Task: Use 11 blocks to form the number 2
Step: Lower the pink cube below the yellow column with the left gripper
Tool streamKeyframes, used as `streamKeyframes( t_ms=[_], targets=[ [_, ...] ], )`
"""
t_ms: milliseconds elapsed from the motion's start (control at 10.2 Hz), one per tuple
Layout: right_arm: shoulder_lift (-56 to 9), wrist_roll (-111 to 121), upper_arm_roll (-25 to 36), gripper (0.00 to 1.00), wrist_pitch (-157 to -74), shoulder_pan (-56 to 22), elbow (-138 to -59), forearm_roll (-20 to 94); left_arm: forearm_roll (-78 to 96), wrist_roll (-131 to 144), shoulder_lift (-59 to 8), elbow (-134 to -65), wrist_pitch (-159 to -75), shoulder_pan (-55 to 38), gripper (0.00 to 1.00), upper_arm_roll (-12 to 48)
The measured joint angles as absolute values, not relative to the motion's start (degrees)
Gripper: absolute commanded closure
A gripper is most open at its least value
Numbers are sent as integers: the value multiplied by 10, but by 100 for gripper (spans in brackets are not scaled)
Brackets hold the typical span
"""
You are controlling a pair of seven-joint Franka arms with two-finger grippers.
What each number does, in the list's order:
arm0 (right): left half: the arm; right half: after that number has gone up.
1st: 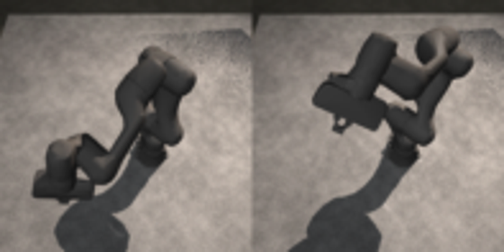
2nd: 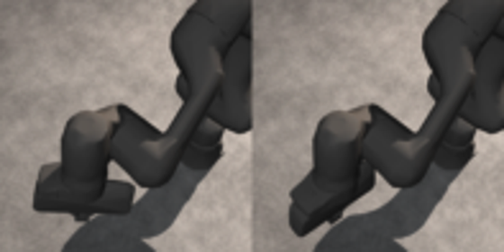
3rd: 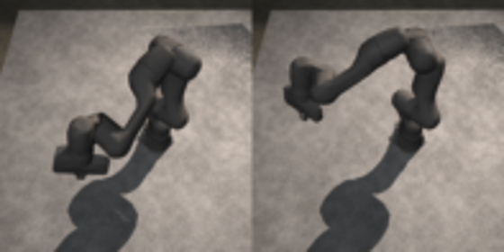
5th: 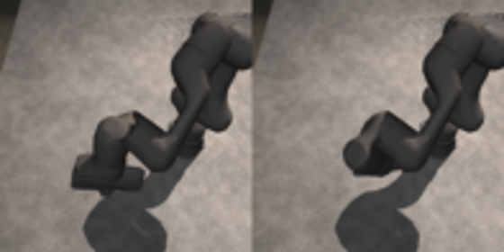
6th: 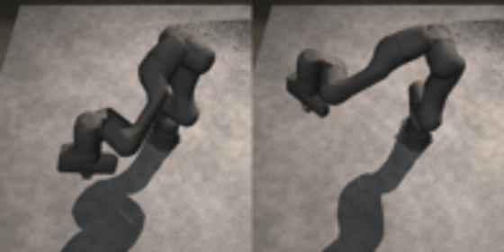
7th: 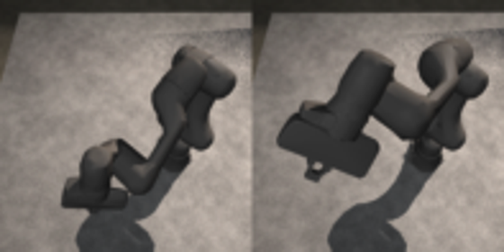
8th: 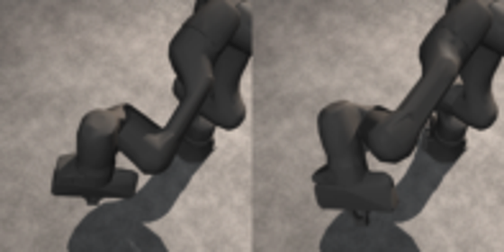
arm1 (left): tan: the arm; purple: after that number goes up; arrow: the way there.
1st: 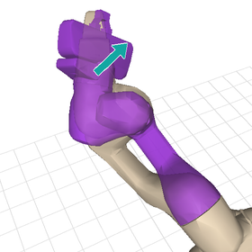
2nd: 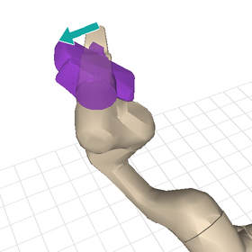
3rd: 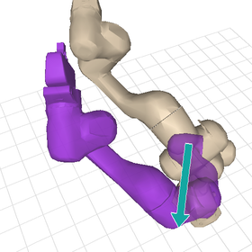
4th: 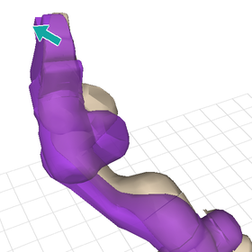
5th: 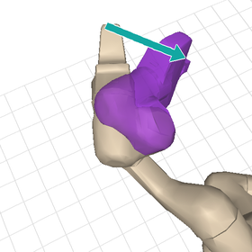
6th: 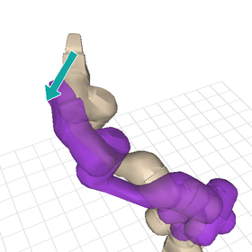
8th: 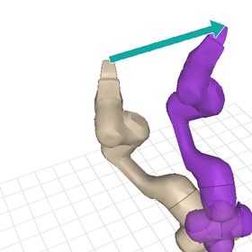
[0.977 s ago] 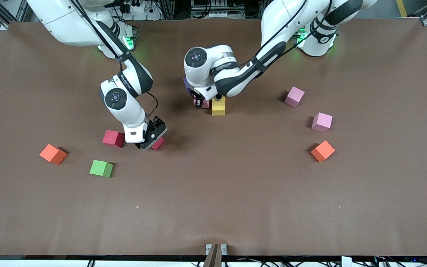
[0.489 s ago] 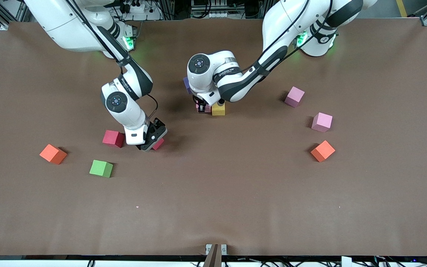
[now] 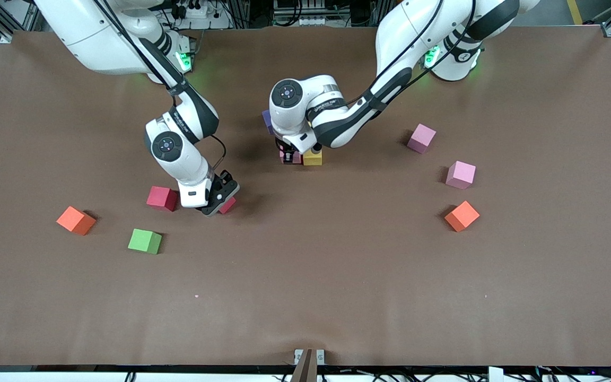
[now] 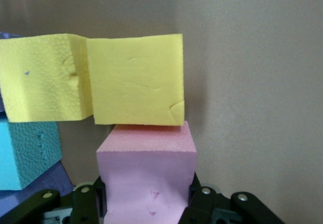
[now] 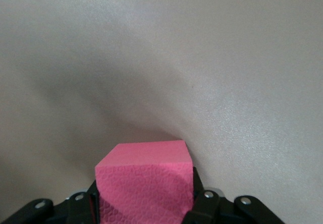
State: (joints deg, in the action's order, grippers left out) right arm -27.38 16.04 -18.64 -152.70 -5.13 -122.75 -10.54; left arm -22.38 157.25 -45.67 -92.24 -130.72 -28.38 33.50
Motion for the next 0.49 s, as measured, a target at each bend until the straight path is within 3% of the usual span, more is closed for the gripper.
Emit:
streamKeyframes(
  t_ms=[195, 489],
  targets=[
    [-273, 160, -186, 56, -1527, -51, -1227, -105, -224, 1572, -461, -922, -1312, -284, 86, 334],
    [-272, 160, -186, 55, -1527, -51, -1224, -105, -224, 1572, -466, -922, -1319, -285, 85, 333]
  ],
)
